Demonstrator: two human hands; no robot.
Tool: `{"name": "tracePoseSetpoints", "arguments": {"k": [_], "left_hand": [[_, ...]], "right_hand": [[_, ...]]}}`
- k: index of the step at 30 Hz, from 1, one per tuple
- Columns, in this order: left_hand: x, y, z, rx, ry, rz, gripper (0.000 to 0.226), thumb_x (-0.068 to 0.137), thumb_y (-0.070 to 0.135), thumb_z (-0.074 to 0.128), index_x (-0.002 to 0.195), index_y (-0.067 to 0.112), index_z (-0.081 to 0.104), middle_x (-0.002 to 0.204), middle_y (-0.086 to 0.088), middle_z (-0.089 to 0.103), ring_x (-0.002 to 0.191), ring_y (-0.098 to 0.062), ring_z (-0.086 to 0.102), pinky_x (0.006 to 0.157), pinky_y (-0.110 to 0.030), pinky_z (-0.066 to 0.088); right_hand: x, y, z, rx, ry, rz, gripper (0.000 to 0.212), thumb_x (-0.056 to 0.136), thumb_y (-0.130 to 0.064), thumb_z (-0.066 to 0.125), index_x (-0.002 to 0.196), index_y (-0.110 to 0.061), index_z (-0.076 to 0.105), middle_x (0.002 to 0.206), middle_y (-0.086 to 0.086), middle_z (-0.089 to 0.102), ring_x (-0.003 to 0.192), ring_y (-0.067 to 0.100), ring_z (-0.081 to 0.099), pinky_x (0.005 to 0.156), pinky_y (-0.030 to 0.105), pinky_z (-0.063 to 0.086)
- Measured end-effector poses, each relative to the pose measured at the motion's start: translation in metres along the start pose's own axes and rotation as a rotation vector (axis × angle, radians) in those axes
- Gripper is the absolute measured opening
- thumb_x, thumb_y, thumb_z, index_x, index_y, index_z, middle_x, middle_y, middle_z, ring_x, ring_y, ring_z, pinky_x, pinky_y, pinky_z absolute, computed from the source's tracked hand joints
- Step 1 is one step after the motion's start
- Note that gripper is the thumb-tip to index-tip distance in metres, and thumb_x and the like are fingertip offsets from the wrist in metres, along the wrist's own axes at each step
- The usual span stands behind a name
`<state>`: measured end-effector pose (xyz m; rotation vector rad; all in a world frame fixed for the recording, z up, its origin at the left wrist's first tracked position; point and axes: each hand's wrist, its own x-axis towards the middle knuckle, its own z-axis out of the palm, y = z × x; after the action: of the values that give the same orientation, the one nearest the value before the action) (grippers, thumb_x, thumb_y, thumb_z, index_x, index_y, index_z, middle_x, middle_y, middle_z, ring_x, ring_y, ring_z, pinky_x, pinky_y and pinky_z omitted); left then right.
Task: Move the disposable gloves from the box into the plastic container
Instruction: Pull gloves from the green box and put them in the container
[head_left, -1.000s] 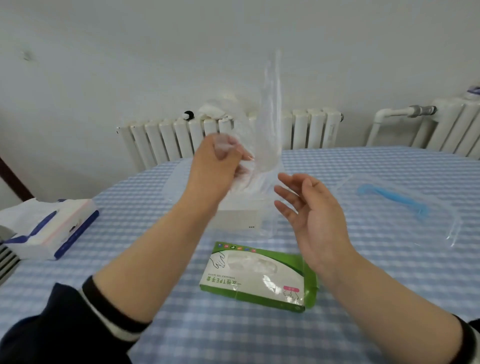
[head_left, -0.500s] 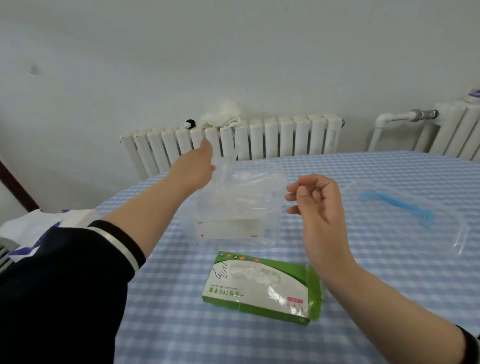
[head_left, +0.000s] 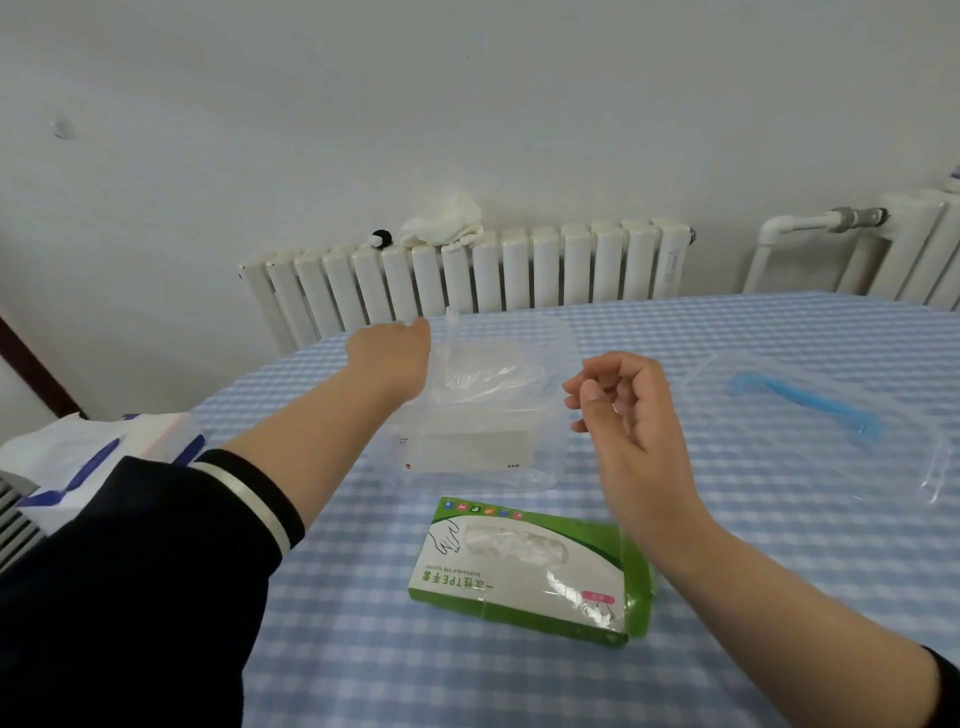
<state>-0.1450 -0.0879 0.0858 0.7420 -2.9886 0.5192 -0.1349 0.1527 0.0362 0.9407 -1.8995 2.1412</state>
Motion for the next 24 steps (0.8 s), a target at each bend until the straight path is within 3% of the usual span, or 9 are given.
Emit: {"name": "tracePoseSetpoints", "arguments": {"k": [3, 5, 8, 12, 15, 17, 20, 22, 24], "left_hand": [[-0.009, 0.006, -0.011, 0.253, 0.175, 0.036, 0.027, 0.088, 0.013, 0.059, 0.113, 0.011, 0.048, 0.111, -0.007, 0.047, 0.101, -0.023, 0.045, 0.067, -0.031, 0.032], [-0.010, 0.013, -0.019, 0.247, 0.126, 0.072, 0.019, 0.086, 0.001, 0.052, 0.102, 0.011, 0.050, 0.093, -0.004, 0.045, 0.082, -0.019, 0.045, 0.060, -0.029, 0.033], [-0.003, 0.021, -0.015, 0.141, -0.127, 0.167, 0.019, 0.089, -0.003, 0.049, 0.101, 0.011, 0.054, 0.076, -0.001, 0.047, 0.062, -0.015, 0.042, 0.049, -0.025, 0.031], [0.011, 0.015, 0.001, -0.310, -0.564, 0.134, 0.042, 0.091, 0.025, 0.066, 0.129, 0.022, 0.047, 0.129, -0.009, 0.049, 0.101, -0.030, 0.054, 0.061, -0.034, 0.054], [0.017, 0.015, 0.010, -0.458, -0.689, 0.118, 0.056, 0.088, 0.024, 0.071, 0.135, 0.029, 0.042, 0.138, -0.009, 0.040, 0.112, -0.034, 0.049, 0.078, -0.045, 0.058], [0.018, 0.018, 0.010, -0.474, -0.684, 0.147, 0.060, 0.085, 0.028, 0.075, 0.135, 0.030, 0.041, 0.137, -0.008, 0.038, 0.117, -0.033, 0.048, 0.083, -0.045, 0.058], [0.018, 0.015, 0.007, -0.514, -0.605, 0.191, 0.047, 0.087, 0.029, 0.072, 0.127, 0.028, 0.048, 0.127, -0.001, 0.042, 0.109, -0.025, 0.051, 0.069, -0.035, 0.059], [0.017, 0.010, 0.002, -0.552, -0.467, 0.192, 0.022, 0.095, 0.018, 0.058, 0.116, 0.023, 0.055, 0.124, -0.002, 0.052, 0.095, -0.017, 0.057, 0.063, -0.028, 0.056], [0.008, 0.007, -0.006, -0.576, -0.198, 0.160, 0.021, 0.097, 0.009, 0.044, 0.103, 0.023, 0.058, 0.118, -0.001, 0.060, 0.090, -0.015, 0.059, 0.067, -0.026, 0.051]], "right_hand": [[-0.001, 0.003, 0.000, -0.059, -0.029, -0.021, 0.012, 0.093, -0.027, 0.049, 0.104, -0.034, 0.051, 0.099, -0.016, 0.061, 0.100, 0.012, 0.060, 0.085, 0.034, 0.052], [-0.002, 0.004, 0.000, -0.098, -0.076, -0.031, 0.012, 0.095, -0.024, 0.053, 0.099, -0.035, 0.052, 0.095, -0.017, 0.061, 0.095, 0.011, 0.061, 0.083, 0.034, 0.052], [-0.006, 0.004, 0.001, -0.154, -0.205, -0.038, 0.017, 0.096, -0.018, 0.055, 0.094, -0.035, 0.054, 0.087, -0.014, 0.064, 0.081, 0.012, 0.063, 0.075, 0.032, 0.053], [-0.009, 0.007, 0.004, -0.347, -0.457, -0.020, 0.015, 0.094, -0.028, 0.054, 0.092, -0.043, 0.054, 0.085, -0.016, 0.064, 0.081, 0.007, 0.063, 0.072, 0.027, 0.051], [-0.007, 0.008, 0.004, -0.529, -0.654, 0.069, 0.014, 0.093, -0.029, 0.059, 0.088, -0.042, 0.057, 0.086, -0.015, 0.065, 0.082, 0.002, 0.059, 0.074, 0.025, 0.049], [-0.005, 0.010, 0.002, -0.592, -0.775, 0.132, 0.004, 0.090, -0.034, 0.063, 0.089, -0.038, 0.062, 0.091, -0.017, 0.063, 0.083, 0.003, 0.056, 0.079, 0.027, 0.050], [-0.002, 0.012, -0.002, -0.637, -0.939, 0.221, 0.009, 0.086, -0.041, 0.068, 0.095, -0.038, 0.067, 0.103, -0.020, 0.056, 0.093, 0.001, 0.054, 0.088, 0.028, 0.048], [0.000, 0.012, -0.003, -0.640, -0.995, 0.243, 0.014, 0.086, -0.041, 0.069, 0.099, -0.039, 0.069, 0.108, -0.020, 0.052, 0.098, 0.002, 0.053, 0.092, 0.027, 0.046], [0.001, 0.012, -0.004, -0.631, -1.016, 0.246, 0.015, 0.087, -0.037, 0.069, 0.101, -0.040, 0.069, 0.109, -0.020, 0.050, 0.100, 0.002, 0.052, 0.092, 0.026, 0.045]]}}
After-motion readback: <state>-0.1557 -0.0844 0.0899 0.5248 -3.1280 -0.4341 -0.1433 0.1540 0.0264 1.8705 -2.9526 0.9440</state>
